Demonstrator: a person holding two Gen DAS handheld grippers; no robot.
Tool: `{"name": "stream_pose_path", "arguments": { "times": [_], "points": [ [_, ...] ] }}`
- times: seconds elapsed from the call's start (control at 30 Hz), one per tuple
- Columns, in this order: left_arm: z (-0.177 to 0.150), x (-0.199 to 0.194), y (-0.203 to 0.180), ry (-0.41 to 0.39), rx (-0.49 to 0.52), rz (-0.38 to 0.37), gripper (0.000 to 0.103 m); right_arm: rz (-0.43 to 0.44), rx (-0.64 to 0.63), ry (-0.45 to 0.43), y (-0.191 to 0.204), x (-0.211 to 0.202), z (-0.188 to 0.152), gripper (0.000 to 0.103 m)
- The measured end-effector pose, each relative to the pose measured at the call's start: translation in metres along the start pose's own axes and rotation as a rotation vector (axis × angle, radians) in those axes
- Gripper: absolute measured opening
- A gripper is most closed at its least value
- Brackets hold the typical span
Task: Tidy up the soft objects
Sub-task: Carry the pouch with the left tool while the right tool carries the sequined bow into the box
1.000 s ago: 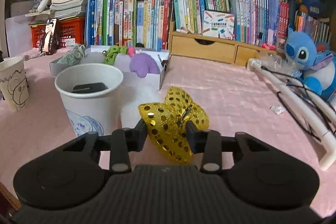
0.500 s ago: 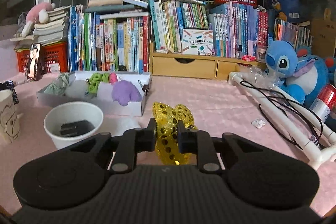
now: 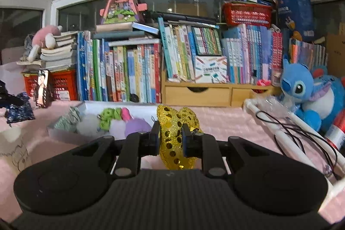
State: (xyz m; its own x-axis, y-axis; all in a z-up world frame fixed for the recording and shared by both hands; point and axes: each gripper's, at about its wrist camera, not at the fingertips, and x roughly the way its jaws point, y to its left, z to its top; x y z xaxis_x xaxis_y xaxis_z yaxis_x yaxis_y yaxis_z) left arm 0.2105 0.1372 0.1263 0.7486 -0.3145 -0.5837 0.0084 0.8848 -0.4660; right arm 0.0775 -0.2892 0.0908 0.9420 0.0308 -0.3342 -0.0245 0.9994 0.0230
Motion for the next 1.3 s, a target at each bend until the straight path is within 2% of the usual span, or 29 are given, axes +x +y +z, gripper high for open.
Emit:
{"name": "stream_pose_path", "arguments": {
  "times": [0.33,0.67,0.77,1.03,1.3],
  "points": [
    [0.039,0.028,-0.054,0.008,0.082,-0.028,0.022,0.100,0.033,0.002,0.014,0.031,0.039,0.023],
    [0.065,0.090,-0.090,0.046,0.143,0.021,0.022,0.179,0.063,0.052,0.028,0.087,0.071,0.023],
    [0.072,0.114,-0.094,0.077,0.148,0.023,0.022,0.179,0.042,0.079,0.034,0.109,0.075,0.023],
    [0.074,0.172,-0.102,0.152,0.196,0.089,0.022,0.172,0.023,0.180,0.047,0.171,0.072,0.023],
    [0.075,0.211,-0.098,0.180,0.230,0.139,0.022,0.177,0.013,0.255,0.055,0.222,0.063,0.023]
  ]
}}
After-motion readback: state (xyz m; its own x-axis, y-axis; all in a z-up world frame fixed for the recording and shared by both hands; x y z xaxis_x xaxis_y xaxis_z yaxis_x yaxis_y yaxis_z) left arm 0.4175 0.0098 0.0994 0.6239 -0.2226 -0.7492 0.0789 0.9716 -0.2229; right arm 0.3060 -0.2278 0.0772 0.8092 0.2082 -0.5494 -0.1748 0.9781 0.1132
